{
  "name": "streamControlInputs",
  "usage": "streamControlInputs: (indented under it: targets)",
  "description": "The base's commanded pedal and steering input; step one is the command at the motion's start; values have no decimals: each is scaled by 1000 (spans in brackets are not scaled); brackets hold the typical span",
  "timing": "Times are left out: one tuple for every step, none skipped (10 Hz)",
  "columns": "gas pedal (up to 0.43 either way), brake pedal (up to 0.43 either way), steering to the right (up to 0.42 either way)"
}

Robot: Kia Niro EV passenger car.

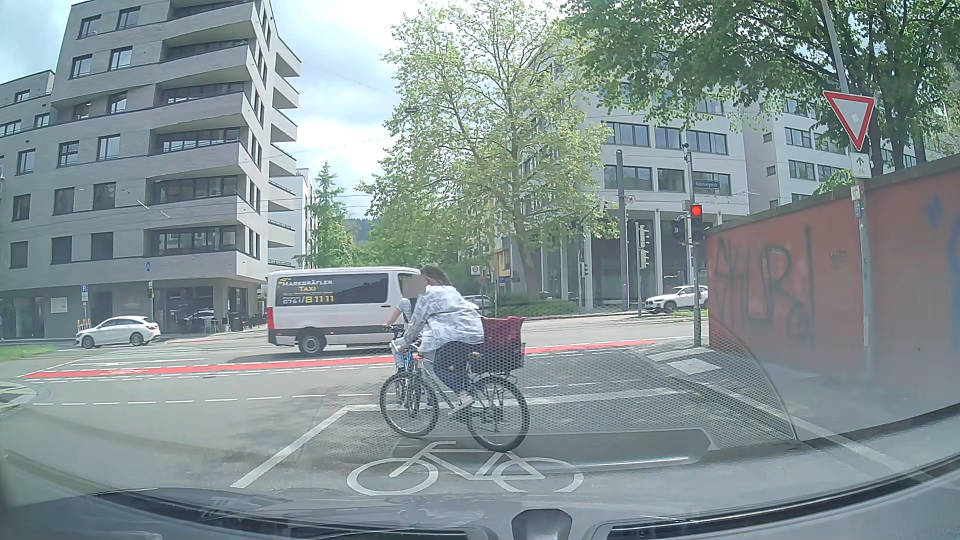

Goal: Follow the waypoints while adhering to traffic rules and regulations

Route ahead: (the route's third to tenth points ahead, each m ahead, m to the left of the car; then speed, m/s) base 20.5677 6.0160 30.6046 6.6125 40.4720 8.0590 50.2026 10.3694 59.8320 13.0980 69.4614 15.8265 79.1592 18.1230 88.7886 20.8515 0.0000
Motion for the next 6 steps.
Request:
streamControlInputs:
  targets:
    - [0,226,-8]
    - [0,226,-8]
    - [0,226,-8]
    - [0,226,-8]
    - [0,226,-8]
    - [0,226,-8]
